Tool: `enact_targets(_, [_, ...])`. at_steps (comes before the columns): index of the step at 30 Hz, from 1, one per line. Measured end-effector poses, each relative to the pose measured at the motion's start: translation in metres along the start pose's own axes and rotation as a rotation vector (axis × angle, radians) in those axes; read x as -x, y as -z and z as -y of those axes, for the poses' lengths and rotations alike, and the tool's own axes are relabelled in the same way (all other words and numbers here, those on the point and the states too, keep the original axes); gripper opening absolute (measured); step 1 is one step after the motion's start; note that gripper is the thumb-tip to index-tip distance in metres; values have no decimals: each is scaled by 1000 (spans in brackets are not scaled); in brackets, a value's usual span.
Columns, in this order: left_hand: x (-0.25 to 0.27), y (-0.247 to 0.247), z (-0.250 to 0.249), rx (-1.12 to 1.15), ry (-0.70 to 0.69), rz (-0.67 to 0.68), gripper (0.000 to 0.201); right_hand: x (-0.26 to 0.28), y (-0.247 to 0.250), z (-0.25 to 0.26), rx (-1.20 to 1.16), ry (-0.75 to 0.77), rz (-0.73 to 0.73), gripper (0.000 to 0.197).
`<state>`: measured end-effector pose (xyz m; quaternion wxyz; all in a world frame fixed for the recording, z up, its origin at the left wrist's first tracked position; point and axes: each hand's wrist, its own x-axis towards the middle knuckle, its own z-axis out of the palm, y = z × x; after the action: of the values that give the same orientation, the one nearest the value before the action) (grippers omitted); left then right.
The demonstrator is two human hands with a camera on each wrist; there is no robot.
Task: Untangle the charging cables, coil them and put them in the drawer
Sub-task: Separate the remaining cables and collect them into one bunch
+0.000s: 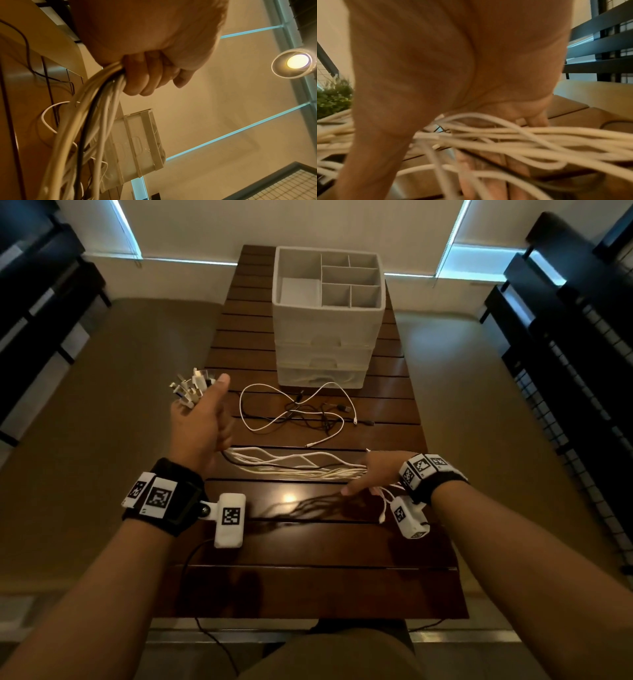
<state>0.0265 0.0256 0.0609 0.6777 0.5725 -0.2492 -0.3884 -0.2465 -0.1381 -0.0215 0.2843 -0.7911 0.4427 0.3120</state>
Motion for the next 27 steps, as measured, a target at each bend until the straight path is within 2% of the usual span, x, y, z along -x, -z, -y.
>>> enact_targets(2, [-1, 2, 3, 10, 11, -7, 50, 4, 7, -2, 42, -42, 51, 104])
enact_targets(6, [-2, 3, 9, -2, 21, -3, 50, 11, 16, -6, 126, -131, 159, 121])
enact_targets(9, [-4, 3, 9, 17, 24, -24, 48, 6, 13, -10, 103, -106, 121, 133])
enact_targets(11, [-6, 1, 8, 11, 23, -25, 47, 5, 12, -10, 54, -73, 67, 127])
enact_targets(14, [-8, 0, 9, -6, 10, -14, 46, 15, 17, -11, -79, 22, 52, 97])
enact_targets(17, [-9, 0, 9, 2, 17, -29, 46, 16, 21, -29, -275, 46, 4, 91])
enact_targets(20, [-7, 1, 12, -7, 20, -23, 47, 17, 26, -43, -471, 55, 87, 79])
enact_targets(21, [-7, 1, 13, -9, 23, -22, 48, 17, 31, -43, -515, 75, 57, 70])
enact_targets(22, [-6, 1, 14, -10, 27, -21, 49, 14, 36, -41, -558, 100, -37, 57])
enact_targets(25, [-4, -1, 15, -15, 42, -3, 49, -7, 52, -30, -722, 56, -530, 16])
enact_targets(27, [-2, -2, 17, -19, 44, 15, 49, -21, 61, -12, -750, 29, -691, 10])
